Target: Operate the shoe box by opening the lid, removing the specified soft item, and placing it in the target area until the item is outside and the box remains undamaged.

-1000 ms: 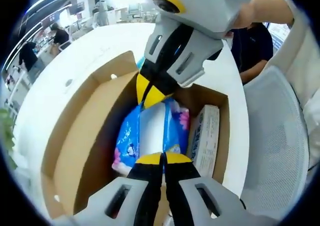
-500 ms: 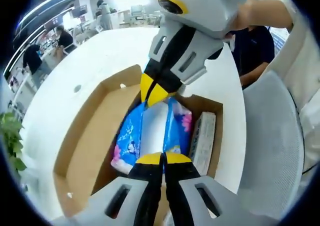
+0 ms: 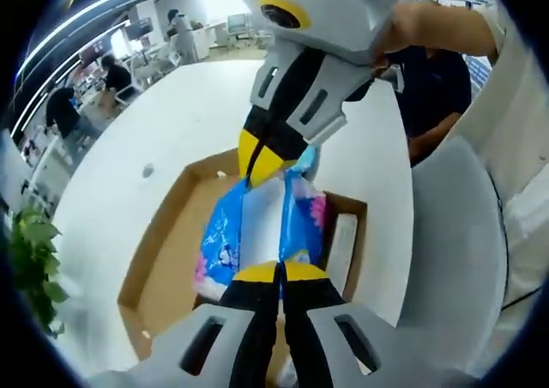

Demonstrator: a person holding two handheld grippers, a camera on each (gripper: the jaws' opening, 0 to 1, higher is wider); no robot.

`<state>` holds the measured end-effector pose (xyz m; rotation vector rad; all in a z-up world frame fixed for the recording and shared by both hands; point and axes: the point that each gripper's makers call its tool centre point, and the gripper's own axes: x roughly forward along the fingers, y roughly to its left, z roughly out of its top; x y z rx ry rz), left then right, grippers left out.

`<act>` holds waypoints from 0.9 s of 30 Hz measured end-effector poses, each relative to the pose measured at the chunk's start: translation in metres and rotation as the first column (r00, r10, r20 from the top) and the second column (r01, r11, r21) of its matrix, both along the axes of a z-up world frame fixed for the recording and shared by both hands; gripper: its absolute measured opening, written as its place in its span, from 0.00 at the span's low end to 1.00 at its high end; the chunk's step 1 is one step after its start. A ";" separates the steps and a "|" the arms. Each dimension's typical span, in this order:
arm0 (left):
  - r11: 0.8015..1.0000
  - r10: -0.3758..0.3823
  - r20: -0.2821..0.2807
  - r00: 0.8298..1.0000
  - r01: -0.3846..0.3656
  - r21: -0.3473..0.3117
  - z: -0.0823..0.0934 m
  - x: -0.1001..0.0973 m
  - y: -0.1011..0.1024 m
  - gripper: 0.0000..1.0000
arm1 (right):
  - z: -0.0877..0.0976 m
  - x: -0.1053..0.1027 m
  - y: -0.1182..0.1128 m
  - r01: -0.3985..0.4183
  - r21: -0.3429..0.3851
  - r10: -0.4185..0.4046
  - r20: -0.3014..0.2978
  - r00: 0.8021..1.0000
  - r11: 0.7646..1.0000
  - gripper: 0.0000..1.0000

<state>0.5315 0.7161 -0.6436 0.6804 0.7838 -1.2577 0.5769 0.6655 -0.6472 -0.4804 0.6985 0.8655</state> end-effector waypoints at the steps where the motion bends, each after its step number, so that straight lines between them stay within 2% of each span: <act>1: 1.000 0.004 -0.001 1.000 -0.004 -0.003 0.004 0.000 -0.002 0.00 | 0.003 0.000 -0.001 0.000 0.003 0.000 0.001 1.000 1.000 0.00; 8: 1.000 0.003 0.020 1.000 -0.002 -0.029 0.029 -0.002 -0.025 0.00 | 0.026 -0.001 -0.022 0.010 0.014 -0.010 0.026 1.000 1.000 0.00; 12: 0.999 -0.002 0.025 1.000 0.002 -0.033 0.036 -0.004 -0.036 0.00 | 0.033 -0.004 -0.035 0.015 0.016 -0.015 0.030 0.999 1.000 0.00; 27: 0.998 -0.058 0.048 0.997 0.060 -0.036 0.051 -0.009 -0.101 0.00 | 0.046 -0.012 -0.099 0.071 0.010 -0.071 0.041 0.997 0.997 0.00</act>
